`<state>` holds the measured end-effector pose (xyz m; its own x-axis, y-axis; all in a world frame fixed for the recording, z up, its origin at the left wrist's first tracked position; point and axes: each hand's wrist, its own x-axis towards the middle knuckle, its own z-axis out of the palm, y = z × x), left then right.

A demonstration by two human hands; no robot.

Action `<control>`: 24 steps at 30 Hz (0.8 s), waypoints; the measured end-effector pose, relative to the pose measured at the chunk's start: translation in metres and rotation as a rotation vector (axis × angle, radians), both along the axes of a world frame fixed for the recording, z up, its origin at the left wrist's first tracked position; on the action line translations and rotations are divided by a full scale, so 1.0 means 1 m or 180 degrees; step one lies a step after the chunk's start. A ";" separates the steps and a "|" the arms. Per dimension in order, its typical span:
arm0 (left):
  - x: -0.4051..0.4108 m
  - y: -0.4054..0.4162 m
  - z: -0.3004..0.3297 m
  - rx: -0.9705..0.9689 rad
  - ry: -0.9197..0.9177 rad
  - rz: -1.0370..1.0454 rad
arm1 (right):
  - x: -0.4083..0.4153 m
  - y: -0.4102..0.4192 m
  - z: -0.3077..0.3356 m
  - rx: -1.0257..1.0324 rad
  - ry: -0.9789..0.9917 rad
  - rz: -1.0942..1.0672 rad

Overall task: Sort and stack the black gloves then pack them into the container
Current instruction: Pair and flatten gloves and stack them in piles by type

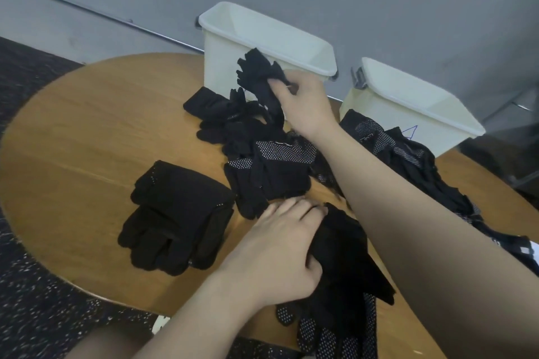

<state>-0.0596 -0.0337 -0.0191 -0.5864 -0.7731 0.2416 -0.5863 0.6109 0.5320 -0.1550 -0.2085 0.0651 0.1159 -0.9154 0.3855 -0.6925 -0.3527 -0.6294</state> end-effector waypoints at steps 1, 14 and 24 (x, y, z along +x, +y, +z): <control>0.000 0.001 0.000 0.0009 0.0037 0.0015 | -0.003 0.004 0.008 0.0005 -0.0216 -0.0007; -0.017 0.010 0.005 0.0603 0.2007 0.0951 | -0.082 0.160 0.050 0.0994 -0.2698 0.0319; -0.042 0.019 0.030 0.2532 0.3804 0.0288 | -0.140 0.240 -0.018 0.1401 -0.2796 -0.0132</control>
